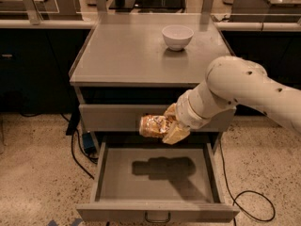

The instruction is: Place orange can into middle drawer

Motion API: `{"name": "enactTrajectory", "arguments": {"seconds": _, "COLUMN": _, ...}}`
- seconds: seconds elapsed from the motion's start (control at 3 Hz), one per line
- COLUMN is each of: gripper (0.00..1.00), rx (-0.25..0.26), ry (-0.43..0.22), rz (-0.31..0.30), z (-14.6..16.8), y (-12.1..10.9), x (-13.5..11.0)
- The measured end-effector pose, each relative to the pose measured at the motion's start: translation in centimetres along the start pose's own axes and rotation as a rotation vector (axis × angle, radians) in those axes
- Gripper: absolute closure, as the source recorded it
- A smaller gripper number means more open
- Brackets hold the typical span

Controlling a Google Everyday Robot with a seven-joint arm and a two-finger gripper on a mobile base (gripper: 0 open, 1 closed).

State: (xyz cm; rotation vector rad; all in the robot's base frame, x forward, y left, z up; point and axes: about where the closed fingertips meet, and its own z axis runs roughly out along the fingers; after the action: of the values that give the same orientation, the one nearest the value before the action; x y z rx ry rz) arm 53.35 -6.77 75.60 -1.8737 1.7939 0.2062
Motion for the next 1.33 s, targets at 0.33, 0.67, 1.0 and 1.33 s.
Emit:
{"name": "enactTrajectory", "arguments": {"seconds": 0.33, "gripper": 1.0, "rx": -0.067, "ry": 0.109, "rz": 0.032, "z": 4.2, "y": 3.0, "x": 5.2}}
{"name": "enactTrajectory", "arguments": {"seconds": 0.67, "gripper": 1.0, "rx": -0.124, "ry": 0.189, "rz": 0.057, "z": 8.2, "y": 6.6, "x": 10.7}}
{"name": "enactTrajectory", "arguments": {"seconds": 1.0, "gripper": 1.0, "rx": -0.124, "ry": 0.189, "rz": 0.057, "z": 8.2, "y": 6.6, "x": 10.8}}
{"name": "enactTrajectory", "arguments": {"seconds": 1.33, "gripper": 1.0, "rx": -0.098, "ry": 0.118, "rz": 0.123, "z": 8.7, "y": 6.9, "x": 12.6}}
